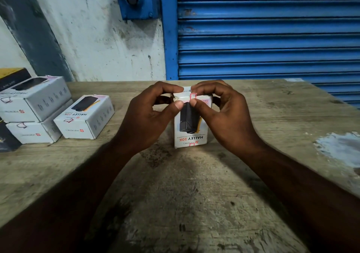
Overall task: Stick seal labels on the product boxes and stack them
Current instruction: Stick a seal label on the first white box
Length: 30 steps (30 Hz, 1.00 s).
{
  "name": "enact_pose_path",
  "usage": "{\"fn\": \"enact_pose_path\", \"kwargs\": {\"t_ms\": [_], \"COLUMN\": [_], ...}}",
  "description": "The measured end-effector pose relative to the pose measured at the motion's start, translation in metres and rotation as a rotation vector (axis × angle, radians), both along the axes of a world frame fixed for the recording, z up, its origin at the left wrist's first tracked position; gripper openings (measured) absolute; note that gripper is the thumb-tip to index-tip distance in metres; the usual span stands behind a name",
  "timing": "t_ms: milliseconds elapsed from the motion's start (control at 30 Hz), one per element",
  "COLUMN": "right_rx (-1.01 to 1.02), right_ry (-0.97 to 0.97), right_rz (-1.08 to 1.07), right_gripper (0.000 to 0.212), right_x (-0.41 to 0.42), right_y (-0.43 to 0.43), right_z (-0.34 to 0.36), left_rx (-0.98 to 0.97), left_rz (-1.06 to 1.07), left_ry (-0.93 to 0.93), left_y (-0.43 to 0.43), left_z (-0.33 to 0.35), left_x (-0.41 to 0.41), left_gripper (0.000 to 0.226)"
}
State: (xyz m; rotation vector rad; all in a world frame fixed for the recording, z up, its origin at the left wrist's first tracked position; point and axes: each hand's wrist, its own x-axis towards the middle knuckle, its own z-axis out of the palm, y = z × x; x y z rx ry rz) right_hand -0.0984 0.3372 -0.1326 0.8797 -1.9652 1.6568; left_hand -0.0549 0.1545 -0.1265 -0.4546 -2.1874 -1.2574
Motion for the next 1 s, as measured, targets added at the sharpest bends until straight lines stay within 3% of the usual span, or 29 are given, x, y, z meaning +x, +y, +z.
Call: {"fn": "enact_pose_path", "kwargs": {"t_ms": [300,467,600,1000], "right_rx": [-0.034,-0.092,-0.046,-0.001], "right_ry": [-0.035,-0.151,-0.128,-0.152], "right_rz": [0.016,0.035,0.016,0.098], "right_gripper": [0.013,0.025,0.035,0.023], "right_x": [0.000,-0.002,-0.002,-0.011], "right_y": [-0.002,-0.002,0.000,0.009], "right_z": [-0.002,-0.006,-0.007,-0.001], "left_rx": [-0.015,-0.010,-0.007,0.030], "left_rz": [-0.020,-0.015,-0.014,-0.027], "left_ry": [-0.003,-0.018,-0.023,-0.063], "left_y": [0.001,0.000,0.001,-0.004], "left_z": [0.002,0.002,0.000,-0.002], "left_x": [0.002,0.002,0.001,-0.001], "left_gripper": [0.023,0.024,0.024,0.024]}}
